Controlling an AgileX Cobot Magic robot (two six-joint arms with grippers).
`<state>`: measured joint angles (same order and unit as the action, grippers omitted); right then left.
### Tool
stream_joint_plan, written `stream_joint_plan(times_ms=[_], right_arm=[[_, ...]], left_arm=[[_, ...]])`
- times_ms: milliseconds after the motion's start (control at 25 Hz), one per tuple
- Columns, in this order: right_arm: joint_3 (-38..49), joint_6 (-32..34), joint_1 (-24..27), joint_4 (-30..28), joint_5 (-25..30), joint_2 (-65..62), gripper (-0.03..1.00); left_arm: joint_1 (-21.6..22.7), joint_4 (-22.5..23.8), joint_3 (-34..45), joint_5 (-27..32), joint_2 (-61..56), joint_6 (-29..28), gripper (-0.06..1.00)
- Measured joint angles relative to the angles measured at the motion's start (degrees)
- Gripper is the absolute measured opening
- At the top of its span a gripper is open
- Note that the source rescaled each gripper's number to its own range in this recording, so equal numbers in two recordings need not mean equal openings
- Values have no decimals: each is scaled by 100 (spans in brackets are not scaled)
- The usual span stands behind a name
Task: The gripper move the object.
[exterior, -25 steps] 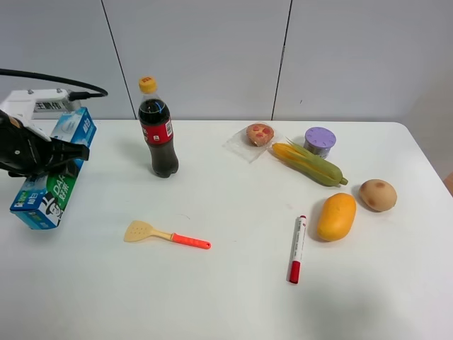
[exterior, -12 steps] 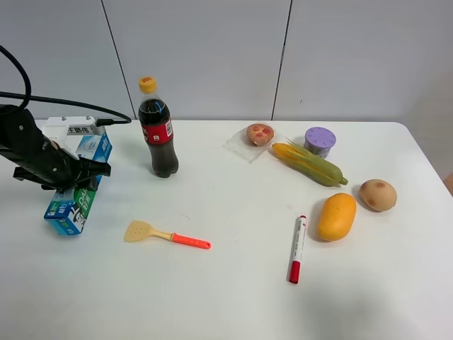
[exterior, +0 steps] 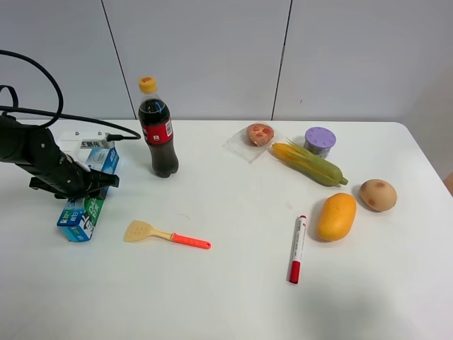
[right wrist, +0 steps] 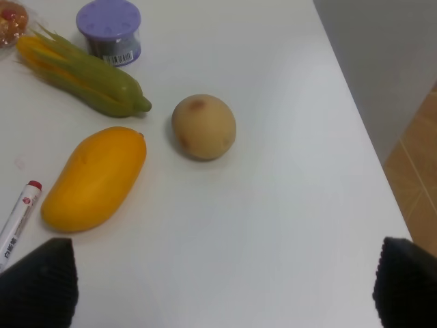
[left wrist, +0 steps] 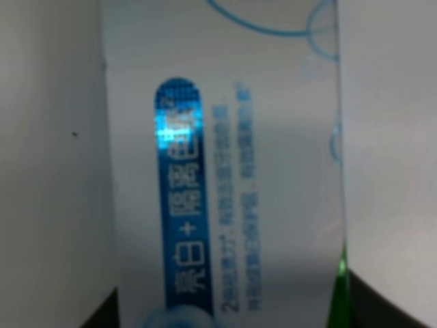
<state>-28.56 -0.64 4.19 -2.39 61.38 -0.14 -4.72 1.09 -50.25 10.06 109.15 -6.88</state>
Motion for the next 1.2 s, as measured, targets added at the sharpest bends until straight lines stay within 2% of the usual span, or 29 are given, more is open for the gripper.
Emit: stream_joint_plan(times_ms=[320,360,400,440,480,520,600,680,880,1200], right_arm=[[0,0,0,0,0,0,100],[0,0,0,0,0,0,100],[0,0,0,0,0,0,100],[0,0,0,0,0,0,100],[0,0,0,0,0,0,100],[0,0,0,0,0,0,100],[0,0,0,0,0,0,100],[0,0,0,0,0,0,100],[0,0,0,0,0,0,100],[0,0,0,0,0,0,100]], left_arm=[[0,16,0,-101,64,82,2],[0,30,0,-101,64,139,9],[0,45,0,-101,69,173,24],[0,51,0,-107,69,178,51],[0,51,0,-113,69,178,73],[0,58,0,-112,69,178,85],[0,62,0,-112,69,178,95],[0,62,0,-112,69,178,99],[0,64,0,76,-269,178,99],[15,64,0,762,-2658,230,99]])
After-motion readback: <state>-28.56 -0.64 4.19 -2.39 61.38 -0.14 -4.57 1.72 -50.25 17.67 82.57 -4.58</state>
